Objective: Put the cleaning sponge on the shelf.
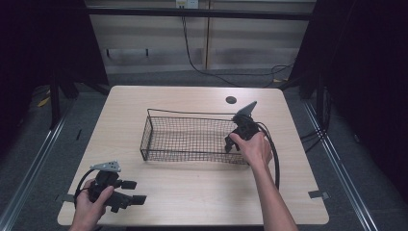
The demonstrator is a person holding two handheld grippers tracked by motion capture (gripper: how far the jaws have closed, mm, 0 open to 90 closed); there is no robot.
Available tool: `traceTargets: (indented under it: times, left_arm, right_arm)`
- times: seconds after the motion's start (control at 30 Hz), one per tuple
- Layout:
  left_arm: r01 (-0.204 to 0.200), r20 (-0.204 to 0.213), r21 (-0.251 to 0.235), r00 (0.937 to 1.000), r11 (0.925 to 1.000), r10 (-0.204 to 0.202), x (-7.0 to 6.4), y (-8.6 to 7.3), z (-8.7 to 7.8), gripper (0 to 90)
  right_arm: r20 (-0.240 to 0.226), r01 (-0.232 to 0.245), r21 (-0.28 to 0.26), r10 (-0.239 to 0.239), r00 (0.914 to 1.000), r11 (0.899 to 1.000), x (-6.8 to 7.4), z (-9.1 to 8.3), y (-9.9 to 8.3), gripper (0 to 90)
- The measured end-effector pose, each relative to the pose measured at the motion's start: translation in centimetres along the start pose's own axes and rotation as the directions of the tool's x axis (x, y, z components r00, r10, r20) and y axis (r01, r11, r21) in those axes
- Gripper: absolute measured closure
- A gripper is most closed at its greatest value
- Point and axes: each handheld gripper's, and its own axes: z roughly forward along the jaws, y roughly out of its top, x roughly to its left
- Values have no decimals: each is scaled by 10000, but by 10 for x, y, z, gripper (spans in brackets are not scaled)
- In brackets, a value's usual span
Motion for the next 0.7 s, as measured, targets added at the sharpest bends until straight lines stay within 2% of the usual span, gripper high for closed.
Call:
traceTargets:
  times: [0.7]
  left_arm:
    - [-18, -27, 8, 10000, 10000, 18, 0, 0, 0, 184]
  right_arm:
    - [375, 28, 72, -31, 9993, 10000, 3, 6, 4, 274]
